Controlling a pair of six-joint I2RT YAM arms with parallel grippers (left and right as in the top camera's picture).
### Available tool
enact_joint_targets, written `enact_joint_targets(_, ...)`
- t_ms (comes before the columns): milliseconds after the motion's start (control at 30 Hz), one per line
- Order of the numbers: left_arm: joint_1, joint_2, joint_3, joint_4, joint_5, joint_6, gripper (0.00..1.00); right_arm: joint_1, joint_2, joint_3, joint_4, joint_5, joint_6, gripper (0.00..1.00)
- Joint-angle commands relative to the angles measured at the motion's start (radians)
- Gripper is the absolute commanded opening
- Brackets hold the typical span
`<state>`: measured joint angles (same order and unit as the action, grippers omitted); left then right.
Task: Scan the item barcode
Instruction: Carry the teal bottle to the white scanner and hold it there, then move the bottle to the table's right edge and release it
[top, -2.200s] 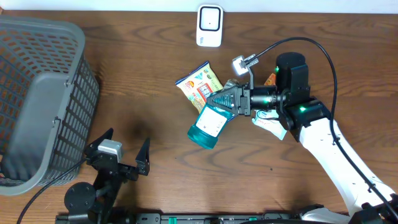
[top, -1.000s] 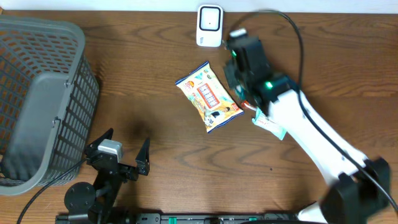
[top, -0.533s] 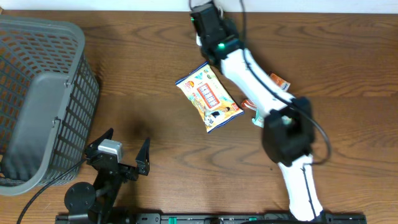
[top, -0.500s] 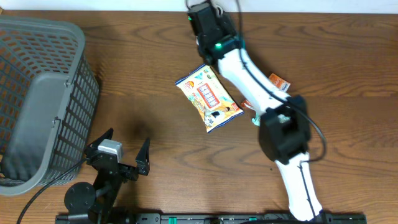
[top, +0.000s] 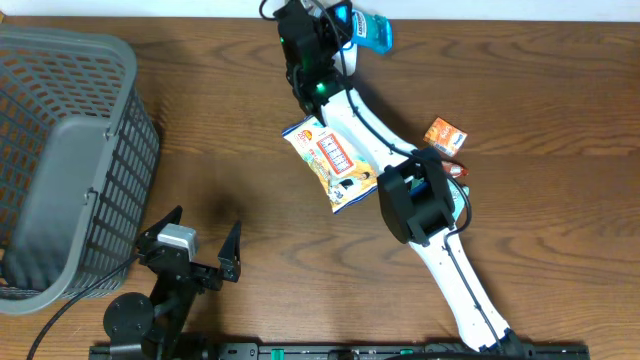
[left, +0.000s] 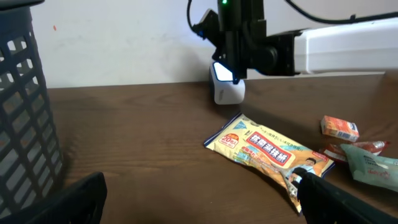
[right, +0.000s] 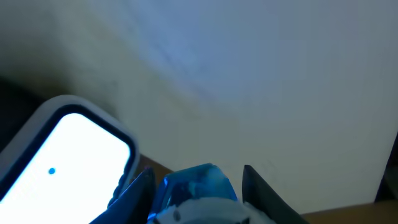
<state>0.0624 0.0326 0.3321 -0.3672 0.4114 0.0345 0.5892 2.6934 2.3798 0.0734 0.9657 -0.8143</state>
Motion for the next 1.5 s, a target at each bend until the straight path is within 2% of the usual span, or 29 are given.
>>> enact_joint_targets(0,-0.004,-0.002,0.005,0.001,-0.005,0.014,0.98,0.030,-0.008,0.047,0.025,0.023,-0.059,0.18)
enact_joint_targets(233,-0.004,-0.002,0.005,0.001,-0.005,0.014,0.98,0.035,-0.023,0.047,0.001,0.088,-0.077,0.18)
enact_joint_targets(367,-0.004,-0.002,0.005,0.001,-0.005,0.014,0.98,0.005,-0.073,0.046,-0.090,0.170,-0.037,0.17)
enact_joint_targets(467,-0.004,-0.002,0.005,0.001,-0.005,0.014,0.98,-0.047,-0.123,0.046,-0.212,0.222,0.049,0.16)
enact_joint_targets(500,-0.004,-0.002,0.005,0.001,-0.005,0.014,0.98,-0.090,-0.154,0.046,-0.337,0.237,0.125,0.16)
enact_joint_targets(700,-0.004,-0.002,0.005,0.001,-0.005,0.014,0.98,-0.238,-0.195,0.046,-0.690,0.229,0.400,0.15)
enact_joint_targets(867,-0.004,-0.002,0.005,0.001,-0.005,0.014,0.98,-0.394,-0.195,0.043,-0.940,0.109,0.614,0.13)
enact_joint_targets(933,-0.004,-0.002,0.005,0.001,-0.005,0.014,0.98,-0.467,-0.195,0.027,-0.990,0.061,0.655,0.12)
enact_joint_targets(1133,-0.004,-0.002,0.005,0.001,-0.005,0.014,0.98,-0.671,-0.195,-0.092,-0.996,-0.030,0.668,0.13)
enact_joint_targets(1467,-0.004,-0.002,0.005,0.001,-0.005,0.014,0.98,-0.984,-0.195,-0.311,-0.893,-0.051,0.685,0.16)
